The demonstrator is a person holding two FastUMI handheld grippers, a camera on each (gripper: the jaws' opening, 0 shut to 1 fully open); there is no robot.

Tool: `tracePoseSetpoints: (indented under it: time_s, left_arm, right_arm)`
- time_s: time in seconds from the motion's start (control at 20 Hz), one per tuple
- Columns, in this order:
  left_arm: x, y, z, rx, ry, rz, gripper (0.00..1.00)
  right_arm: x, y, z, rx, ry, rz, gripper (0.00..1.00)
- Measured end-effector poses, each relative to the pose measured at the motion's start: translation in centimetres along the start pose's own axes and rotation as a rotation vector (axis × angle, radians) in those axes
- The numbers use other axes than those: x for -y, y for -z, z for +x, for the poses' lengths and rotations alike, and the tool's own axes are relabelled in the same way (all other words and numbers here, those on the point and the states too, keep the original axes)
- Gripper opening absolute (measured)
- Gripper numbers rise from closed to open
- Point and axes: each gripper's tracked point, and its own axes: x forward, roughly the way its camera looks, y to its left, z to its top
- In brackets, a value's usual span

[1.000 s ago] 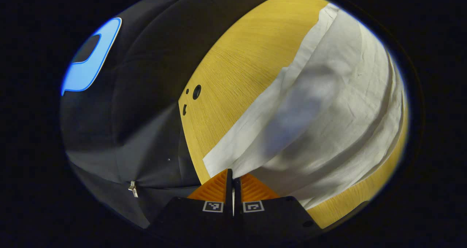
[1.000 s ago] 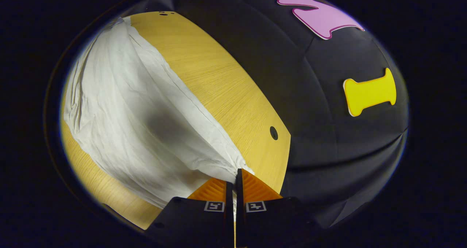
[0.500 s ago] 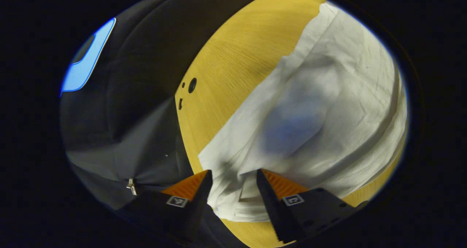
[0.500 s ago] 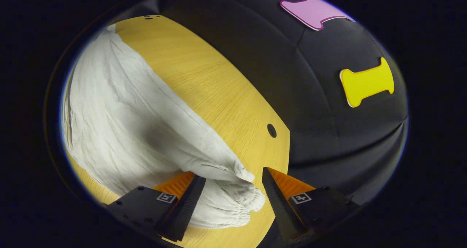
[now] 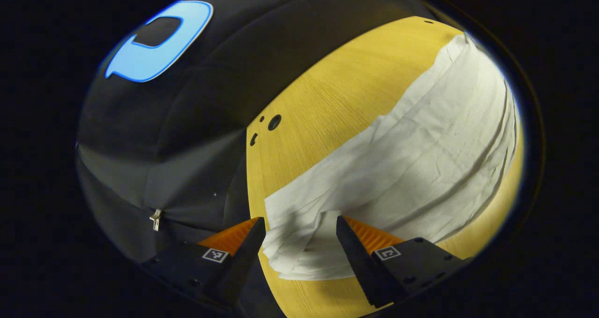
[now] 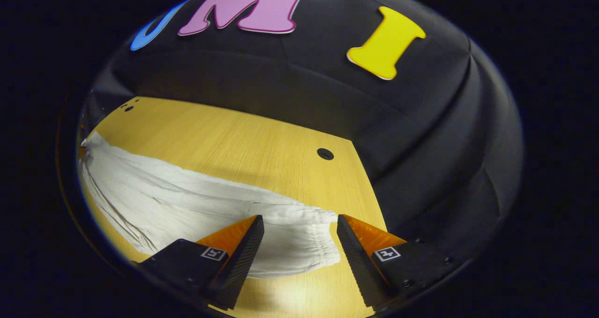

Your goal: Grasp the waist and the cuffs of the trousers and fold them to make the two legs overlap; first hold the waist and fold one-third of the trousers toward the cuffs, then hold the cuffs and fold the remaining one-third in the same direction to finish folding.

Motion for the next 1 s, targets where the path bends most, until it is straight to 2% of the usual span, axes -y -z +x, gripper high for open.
tracePoseSetpoints:
  time_s: [0.1,0.2,0.45,0.55,0.95,1.0]
  left_arm:
    - [-0.3,0.3,-1.3,0.025,0.008,-0.096,0.97]
    - [-0.5,0.5,-2.3,0.038,0.025,-0.204,0.97]
    - [-0.3,0.6,-2.6,0.099,0.089,-0.479,0.96]
    - [-0.5,0.3,-2.9,0.115,0.126,-0.564,0.96]
    - [-0.8,-1.8,-3.6,0.161,0.197,-0.863,0.96]
    - [-1.0,-2.0,-3.5,0.166,0.201,-0.898,0.98]
  right_arm:
    - [0.1,1.4,-1.2,-0.042,0.003,0.139,0.98]
    - [-0.1,3.0,-1.9,-0.090,-0.002,0.328,0.98]
    - [-1.3,6.8,-1.7,-0.180,-0.014,0.665,0.99]
    - [-1.3,8.2,-1.0,-0.218,-0.004,0.739,0.99]
    - [-0.1,10.3,3.2,-0.313,0.005,0.877,0.99]
    - [0.4,9.7,3.8,-0.285,0.011,0.896,0.99]
